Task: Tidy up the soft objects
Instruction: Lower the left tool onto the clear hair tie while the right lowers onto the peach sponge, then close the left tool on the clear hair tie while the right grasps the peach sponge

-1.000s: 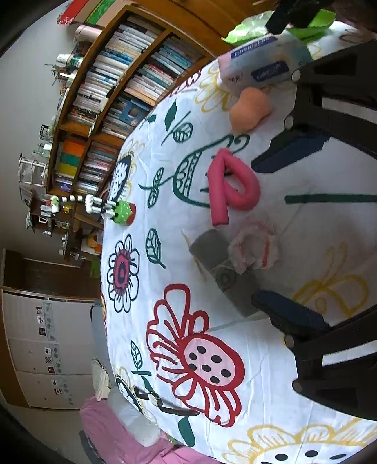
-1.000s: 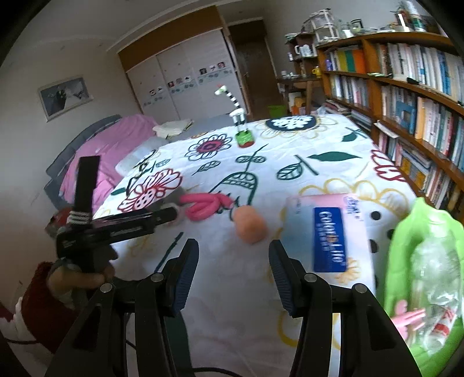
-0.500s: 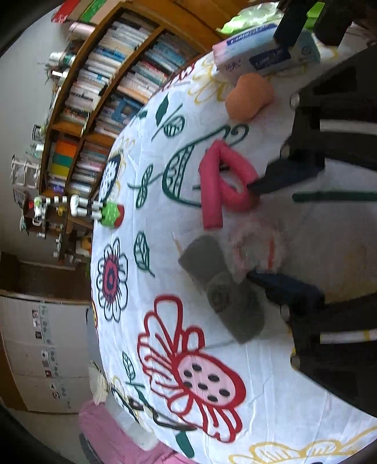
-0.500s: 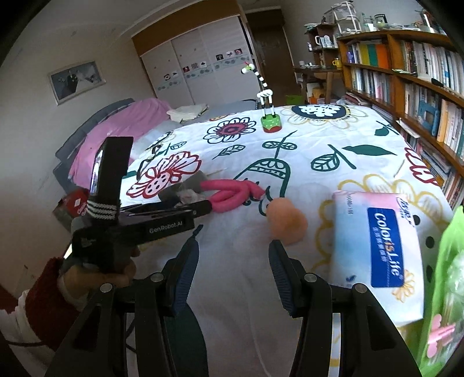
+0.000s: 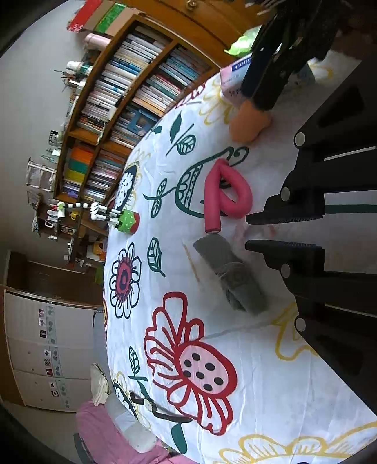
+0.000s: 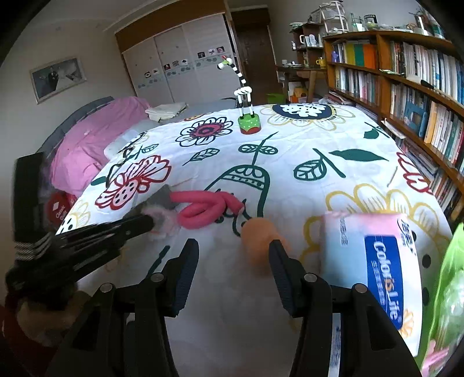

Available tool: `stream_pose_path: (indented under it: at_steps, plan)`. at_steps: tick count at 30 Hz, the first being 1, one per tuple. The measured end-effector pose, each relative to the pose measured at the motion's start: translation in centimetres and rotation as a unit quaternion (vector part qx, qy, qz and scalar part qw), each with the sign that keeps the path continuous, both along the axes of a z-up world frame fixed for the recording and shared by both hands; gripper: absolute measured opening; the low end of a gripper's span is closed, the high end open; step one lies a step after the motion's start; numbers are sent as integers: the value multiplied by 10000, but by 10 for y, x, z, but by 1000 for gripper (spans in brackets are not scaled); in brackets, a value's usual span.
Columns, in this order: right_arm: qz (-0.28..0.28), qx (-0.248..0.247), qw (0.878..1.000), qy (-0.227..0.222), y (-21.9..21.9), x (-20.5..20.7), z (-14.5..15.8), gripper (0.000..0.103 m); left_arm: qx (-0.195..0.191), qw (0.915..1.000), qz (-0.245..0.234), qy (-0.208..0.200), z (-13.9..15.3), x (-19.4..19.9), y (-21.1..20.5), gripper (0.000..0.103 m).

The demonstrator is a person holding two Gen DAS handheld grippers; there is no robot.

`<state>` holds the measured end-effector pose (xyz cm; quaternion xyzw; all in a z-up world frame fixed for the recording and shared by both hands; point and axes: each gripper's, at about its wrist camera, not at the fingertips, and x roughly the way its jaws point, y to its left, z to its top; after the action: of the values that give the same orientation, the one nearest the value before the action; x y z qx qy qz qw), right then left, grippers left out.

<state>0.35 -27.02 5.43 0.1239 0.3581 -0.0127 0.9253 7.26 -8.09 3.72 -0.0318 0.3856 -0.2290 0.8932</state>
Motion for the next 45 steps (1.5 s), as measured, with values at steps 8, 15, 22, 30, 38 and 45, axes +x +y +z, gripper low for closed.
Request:
stream_pose_path:
  at_steps: [8,15,22,30,38,45]
  plan:
    - [-225,-629,9978,59,9,27,-1,52,-112,9999,-14,56,0,-12,11,11]
    - [-388,-1349,9900,149,17,40,-7,52,-132,9997,28,194,-7,-10,11,12]
    - [-491,-1548,9861,360,7,48,-17,52,-37,9997,195,147,-7,-9,10,66]
    - [-545,-1696,9829,459,8,53,-21,45,201,9995,76,242,-15,-1,-1,71]
    - [-413,-976,9942,185,-3,39,-12,39,356,9991,60,234,-18,5,-10,71]
    - [-37,-405,9991,-123,8,13,0,39,547,9984,65,140,-19,10,-20,59]
